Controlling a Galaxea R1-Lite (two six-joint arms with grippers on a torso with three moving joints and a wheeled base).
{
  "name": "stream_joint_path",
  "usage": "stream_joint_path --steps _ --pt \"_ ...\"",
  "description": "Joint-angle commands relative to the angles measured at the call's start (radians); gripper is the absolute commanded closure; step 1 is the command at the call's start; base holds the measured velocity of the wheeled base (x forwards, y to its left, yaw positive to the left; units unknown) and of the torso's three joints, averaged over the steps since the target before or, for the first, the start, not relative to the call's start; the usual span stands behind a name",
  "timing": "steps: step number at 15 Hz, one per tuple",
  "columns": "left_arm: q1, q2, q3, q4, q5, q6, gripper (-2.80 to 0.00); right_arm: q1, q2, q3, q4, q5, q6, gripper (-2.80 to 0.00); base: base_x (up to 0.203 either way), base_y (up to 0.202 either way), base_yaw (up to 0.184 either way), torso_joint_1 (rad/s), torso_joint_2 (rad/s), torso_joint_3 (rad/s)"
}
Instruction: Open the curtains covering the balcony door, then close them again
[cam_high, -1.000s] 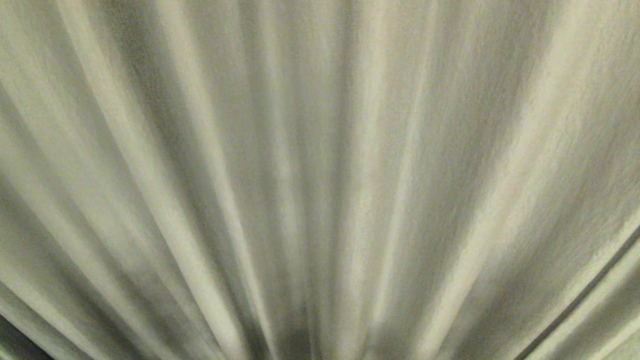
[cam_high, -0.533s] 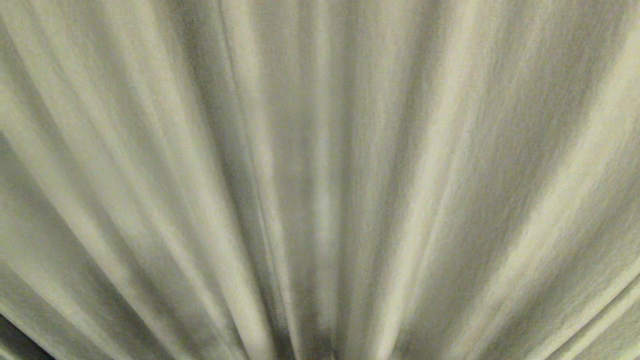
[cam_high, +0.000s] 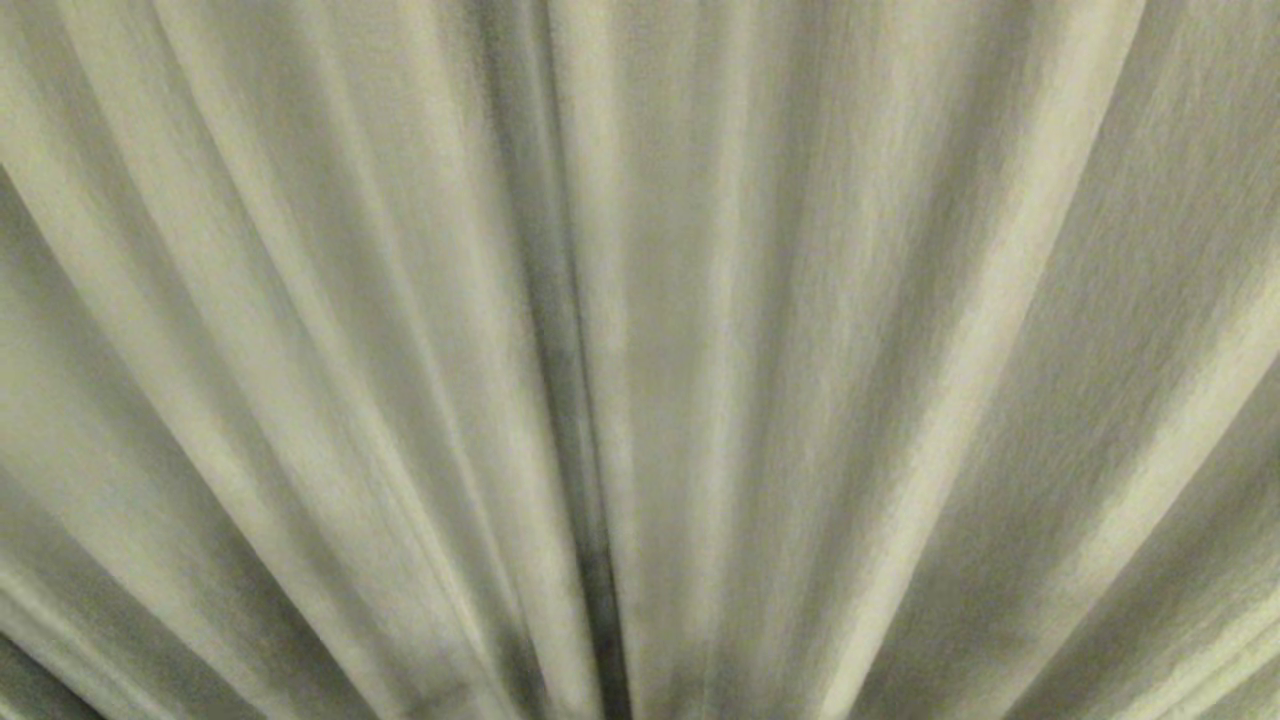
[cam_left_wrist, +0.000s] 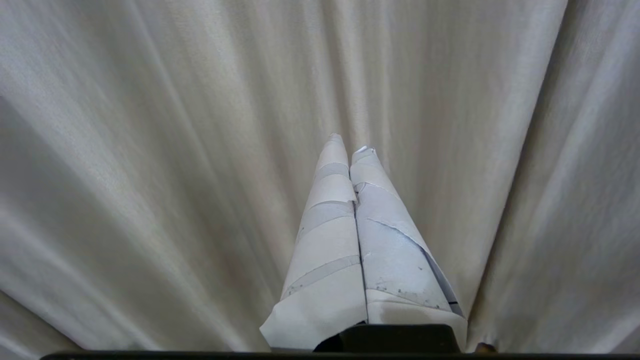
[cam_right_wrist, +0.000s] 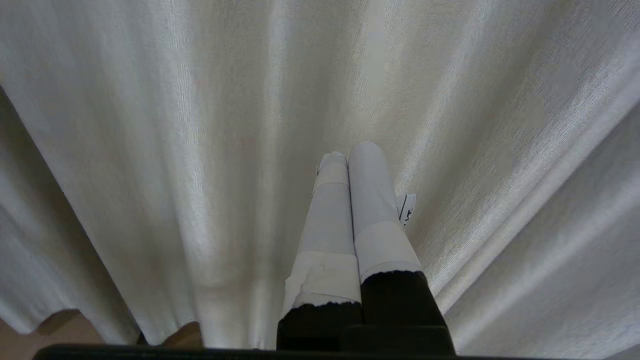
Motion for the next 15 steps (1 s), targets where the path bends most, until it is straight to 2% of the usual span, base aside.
stream_joint_path --steps 1,7,15 --pt "0.000 -0.003 0.000 0.000 0.000 0.001 0.00 0.000 0.002 0.000 0.000 0.001 -0.002 0.00 0.000 0.000 0.000 0.000 0.00 0.000" --pt "0.000 -0.003 0.000 0.000 0.000 -0.001 0.00 0.000 0.002 0.000 0.000 0.001 -0.002 0.00 0.021 -0.024 0.000 -0.001 0.00 0.001" --pt "0.000 -0.003 0.000 0.000 0.000 0.001 0.00 0.000 0.002 0.000 0.000 0.001 -0.002 0.00 0.187 -0.184 0.000 0.007 0.00 -0.001"
